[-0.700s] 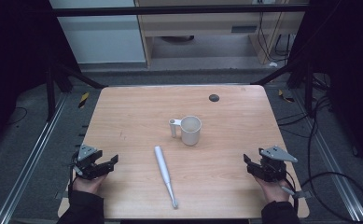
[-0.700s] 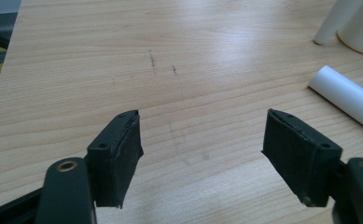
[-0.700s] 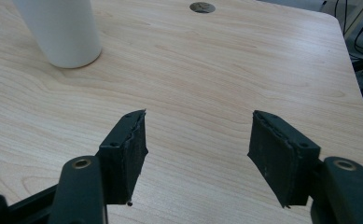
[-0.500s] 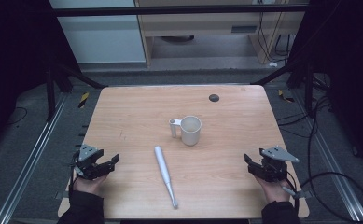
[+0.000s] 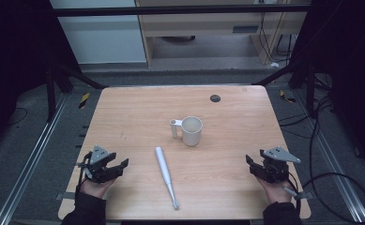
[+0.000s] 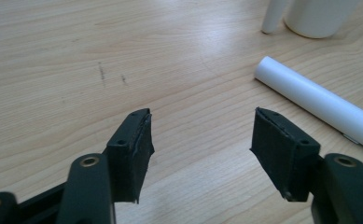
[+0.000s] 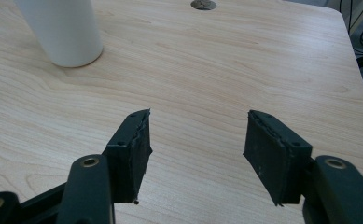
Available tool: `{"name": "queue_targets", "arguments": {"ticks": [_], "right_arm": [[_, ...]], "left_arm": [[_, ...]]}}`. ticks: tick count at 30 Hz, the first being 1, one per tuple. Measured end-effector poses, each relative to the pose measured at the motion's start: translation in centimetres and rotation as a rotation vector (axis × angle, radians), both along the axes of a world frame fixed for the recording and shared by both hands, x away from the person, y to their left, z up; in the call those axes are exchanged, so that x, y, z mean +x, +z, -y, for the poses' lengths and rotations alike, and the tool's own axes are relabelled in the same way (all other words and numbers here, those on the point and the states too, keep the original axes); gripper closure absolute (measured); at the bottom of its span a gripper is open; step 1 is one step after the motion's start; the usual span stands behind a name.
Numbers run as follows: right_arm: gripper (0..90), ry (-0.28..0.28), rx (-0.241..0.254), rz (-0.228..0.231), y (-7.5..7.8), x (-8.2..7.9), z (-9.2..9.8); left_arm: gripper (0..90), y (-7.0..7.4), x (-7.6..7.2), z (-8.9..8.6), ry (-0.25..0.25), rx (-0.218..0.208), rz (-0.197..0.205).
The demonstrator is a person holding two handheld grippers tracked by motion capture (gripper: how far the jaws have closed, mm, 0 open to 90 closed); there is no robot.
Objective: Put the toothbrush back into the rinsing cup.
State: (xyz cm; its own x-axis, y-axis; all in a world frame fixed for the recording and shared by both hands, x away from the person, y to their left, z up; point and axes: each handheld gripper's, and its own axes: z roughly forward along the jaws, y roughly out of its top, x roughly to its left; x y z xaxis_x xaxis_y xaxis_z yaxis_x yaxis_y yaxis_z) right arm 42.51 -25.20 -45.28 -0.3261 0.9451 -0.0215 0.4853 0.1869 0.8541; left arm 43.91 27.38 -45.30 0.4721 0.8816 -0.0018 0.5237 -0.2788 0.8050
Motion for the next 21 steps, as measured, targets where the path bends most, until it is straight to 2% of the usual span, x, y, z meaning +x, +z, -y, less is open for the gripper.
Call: {"name": "queue_targets", "arguments": {"ticks": [1,5,9,16,17,21], "right_arm": [[41.2,0.000,0.000,0.000,0.0,0.0,0.0],[43.3,0.004,-0.007,-0.004,-0.1,0.1,0.0],[45.2,0.010,-0.004,-0.003,-0.1,0.0,0.0],[46.9,0.017,-0.003,-0.011,-0.1,0.0,-0.1],[46.9,0.016,-0.003,-0.010,-0.1,0.0,-0.1],[47.2,0.018,-0.005,-0.010,-0.1,0.0,-0.1]], "left_arm": [[42.8,0.0,0.0,0.1,-0.008,0.001,-0.005],[53.4,-0.2,0.0,0.9,-0.056,0.010,-0.030],[60.7,-0.3,-0.1,1.4,-0.082,0.015,-0.046],[70.7,-0.6,-0.2,2.6,-0.147,0.026,-0.083],[71.9,-0.7,-0.3,3.0,-0.168,0.032,-0.095],[76.2,-0.8,-0.4,3.6,-0.194,0.037,-0.103]]}}
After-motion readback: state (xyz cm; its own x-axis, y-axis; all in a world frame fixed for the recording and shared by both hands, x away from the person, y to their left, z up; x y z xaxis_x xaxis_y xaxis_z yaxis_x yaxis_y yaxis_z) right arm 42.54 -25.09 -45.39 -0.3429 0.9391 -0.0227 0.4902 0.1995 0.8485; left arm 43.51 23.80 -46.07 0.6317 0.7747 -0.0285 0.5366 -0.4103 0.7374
